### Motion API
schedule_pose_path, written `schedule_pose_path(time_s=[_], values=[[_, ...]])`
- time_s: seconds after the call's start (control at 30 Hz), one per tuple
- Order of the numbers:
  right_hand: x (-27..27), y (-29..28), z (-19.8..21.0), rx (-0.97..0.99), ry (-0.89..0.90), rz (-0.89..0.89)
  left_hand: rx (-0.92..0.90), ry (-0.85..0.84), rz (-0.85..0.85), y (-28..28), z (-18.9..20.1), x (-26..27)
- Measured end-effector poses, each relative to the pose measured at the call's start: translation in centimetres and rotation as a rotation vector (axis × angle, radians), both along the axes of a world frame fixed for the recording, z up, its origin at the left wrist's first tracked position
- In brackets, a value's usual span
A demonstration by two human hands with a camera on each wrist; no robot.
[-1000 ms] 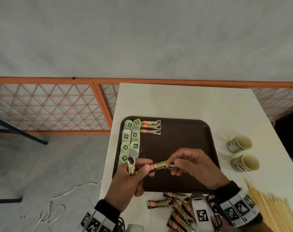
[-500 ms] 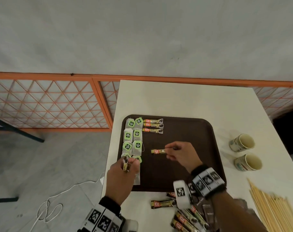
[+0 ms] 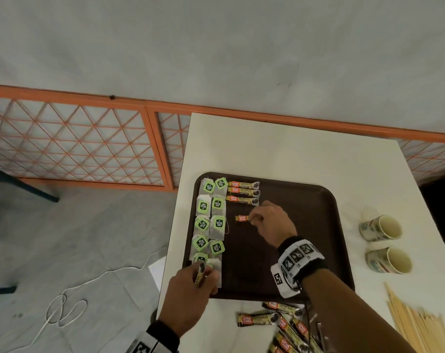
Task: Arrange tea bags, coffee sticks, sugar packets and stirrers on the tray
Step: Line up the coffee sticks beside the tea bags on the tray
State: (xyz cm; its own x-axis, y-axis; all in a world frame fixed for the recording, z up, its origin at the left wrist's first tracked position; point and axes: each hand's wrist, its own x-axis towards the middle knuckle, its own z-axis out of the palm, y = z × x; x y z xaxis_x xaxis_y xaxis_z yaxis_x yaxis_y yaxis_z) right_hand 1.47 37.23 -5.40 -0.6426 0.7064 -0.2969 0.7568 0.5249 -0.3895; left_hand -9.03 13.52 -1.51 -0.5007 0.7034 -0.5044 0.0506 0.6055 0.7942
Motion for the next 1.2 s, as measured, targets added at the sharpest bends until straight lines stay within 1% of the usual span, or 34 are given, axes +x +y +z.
schedule_pose_path(time_s=[0.17, 0.3, 0.4, 0.47, 0.5, 0.57, 0.63, 0.67, 0.7, 0.77, 0.83, 0.9, 0.97, 1.0, 1.03, 1.07, 1.1, 1.13, 1.17, 1.2], values=[[-2.3, 0.0, -1.0, 0.029, 0.108, -0.047, 0.004, 0.011, -0.01, -0.2, -0.2, -0.8], [-3.3, 0.4, -1.3, 0.031, 0.116, -0.044, 0.006, 0.013, -0.002, -0.3, -0.3, -1.3], [-3.3, 0.7, -1.3, 0.029, 0.127, -0.056, 0.025, -0.054, 0.018, -0.1, 0.2, -1.5], [-2.9, 0.7, -0.6, 0.06, 0.15, -0.073, 0.065, -0.165, 0.077, 0.0, 0.8, -1.5], [-2.6, 0.4, 0.2, 0.076, 0.166, -0.082, 0.096, -0.264, 0.121, 0.0, 1.2, -1.6], [-1.9, -1.2, 2.6, 0.053, 0.232, -0.076, 0.192, -0.528, 0.262, 0.2, 1.8, -1.7], [-0.9, -4.2, 5.8, -0.079, 0.287, 0.012, 0.32, -0.763, 0.403, 0.5, 2.2, -1.6], [-0.4, -6.0, 7.3, -0.178, 0.307, 0.069, 0.381, -0.817, 0.444, 0.8, 2.4, -1.5], [0.0, -7.8, 8.7, -0.295, 0.316, 0.117, 0.419, -0.816, 0.453, 1.2, 2.5, -1.2], [0.9, -10.4, 10.5, -0.52, 0.33, 0.156, 0.439, -0.734, 0.437, 1.8, 2.7, -0.2], [1.8, -11.7, 10.7, -0.618, 0.403, 0.126, 0.444, -0.67, 0.425, 2.3, 3.0, 1.0], [3.0, -11.5, 10.7, -0.62, 0.457, 0.058, 0.424, -0.623, 0.379, 2.6, 3.4, 2.1], [4.3, -10.6, 10.7, -0.655, 0.448, 0.001, 0.394, -0.558, 0.33, 2.6, 3.6, 3.0], [4.9, -10.3, 10.7, -0.674, 0.415, 0.009, 0.378, -0.517, 0.308, 2.5, 3.7, 3.3], [5.5, -10.0, 10.5, -0.642, 0.36, 0.05, 0.356, -0.466, 0.28, 2.5, 3.7, 3.6], [6.0, -9.8, 10.1, -0.541, 0.285, 0.104, 0.331, -0.411, 0.235, 2.4, 3.7, 3.8], [6.4, -9.7, 9.8, -0.421, 0.22, 0.143, 0.3, -0.362, 0.166, 2.4, 3.7, 3.9], [6.7, -9.5, 9.5, -0.333, 0.193, 0.157, 0.26, -0.338, 0.079, 2.5, 3.9, 4.0], [6.9, -9.4, 9.4, -0.318, 0.215, 0.151, 0.208, -0.348, -0.015, 2.6, 4.1, 3.9], [7.1, -9.2, 9.3, -0.361, 0.259, 0.129, 0.152, -0.374, -0.112, 2.7, 4.3, 3.9]])
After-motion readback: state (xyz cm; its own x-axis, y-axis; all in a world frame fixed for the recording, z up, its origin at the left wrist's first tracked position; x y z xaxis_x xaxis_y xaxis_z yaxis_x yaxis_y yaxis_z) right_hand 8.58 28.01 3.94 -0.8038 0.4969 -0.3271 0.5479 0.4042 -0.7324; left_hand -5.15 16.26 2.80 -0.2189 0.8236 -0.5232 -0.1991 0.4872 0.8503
